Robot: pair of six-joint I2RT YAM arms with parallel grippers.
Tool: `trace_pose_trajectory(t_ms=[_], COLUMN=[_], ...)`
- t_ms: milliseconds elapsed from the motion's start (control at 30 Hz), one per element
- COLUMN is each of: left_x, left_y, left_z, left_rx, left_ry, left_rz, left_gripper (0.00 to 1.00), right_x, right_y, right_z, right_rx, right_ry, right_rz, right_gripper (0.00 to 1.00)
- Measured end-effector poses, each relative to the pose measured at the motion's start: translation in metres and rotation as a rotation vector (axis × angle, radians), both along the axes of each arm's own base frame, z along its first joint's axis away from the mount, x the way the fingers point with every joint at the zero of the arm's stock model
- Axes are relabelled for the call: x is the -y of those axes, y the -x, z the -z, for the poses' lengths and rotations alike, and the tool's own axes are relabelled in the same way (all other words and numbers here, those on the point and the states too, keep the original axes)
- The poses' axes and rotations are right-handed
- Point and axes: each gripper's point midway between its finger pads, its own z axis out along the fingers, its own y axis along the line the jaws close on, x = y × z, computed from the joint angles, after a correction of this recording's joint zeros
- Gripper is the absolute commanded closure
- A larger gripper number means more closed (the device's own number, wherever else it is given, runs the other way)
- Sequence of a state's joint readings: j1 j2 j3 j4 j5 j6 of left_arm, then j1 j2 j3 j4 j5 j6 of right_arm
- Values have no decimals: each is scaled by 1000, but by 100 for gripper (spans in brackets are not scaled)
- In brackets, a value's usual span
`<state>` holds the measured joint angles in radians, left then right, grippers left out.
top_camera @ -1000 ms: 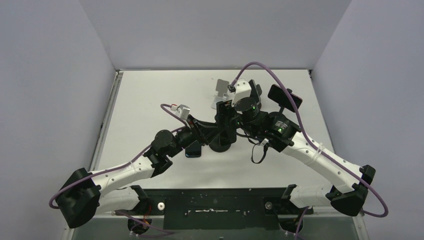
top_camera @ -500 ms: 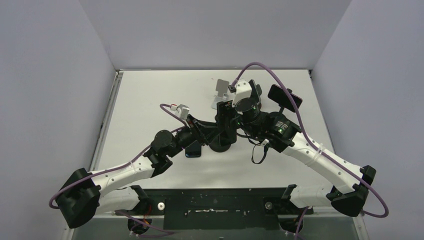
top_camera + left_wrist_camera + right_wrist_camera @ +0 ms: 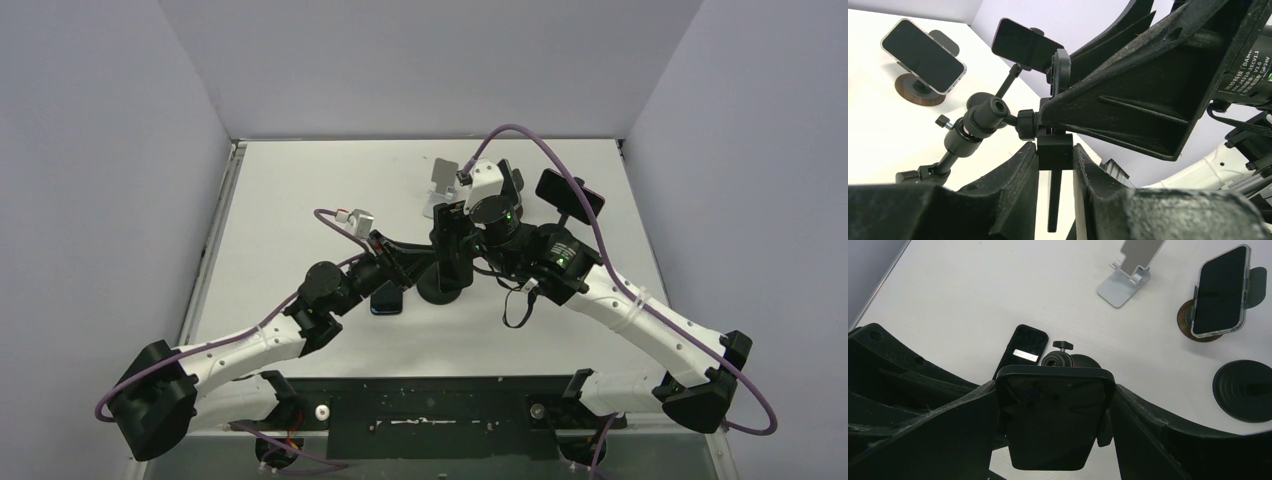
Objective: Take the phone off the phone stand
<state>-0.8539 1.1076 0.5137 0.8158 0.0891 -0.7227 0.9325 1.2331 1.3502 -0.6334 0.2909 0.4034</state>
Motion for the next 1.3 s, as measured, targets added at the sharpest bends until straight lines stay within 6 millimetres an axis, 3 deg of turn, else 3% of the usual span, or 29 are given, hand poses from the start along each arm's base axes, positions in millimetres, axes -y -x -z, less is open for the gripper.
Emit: trace_pose_trajectory(t_ms=[67, 167, 833, 1033, 1133, 1300], left_x=[0, 0, -3, -6, -7, -7], left_y=[0, 0, 2, 2, 2, 0], left_z=[0, 0, 1, 1, 1, 1], left_rx=[-1, -2, -29, -39, -47, -59], left_ry=[1, 2, 82, 113, 135, 163], left_rz=[1, 2, 8, 10, 11, 18], left_gripper=[92, 100, 100, 100, 100, 100], right_x=[0, 0, -3, -3, -4, -5], right_y=[0, 0, 1, 2, 4, 3], right_z=[0, 0, 2, 1, 1, 1], right_rx=[0, 0, -1, -5, -8, -10], right_ry=[0, 0, -25, -33, -40, -52], right_rz=[1, 1, 7, 5, -2, 4], right_gripper=[58, 58, 69, 82, 100, 100])
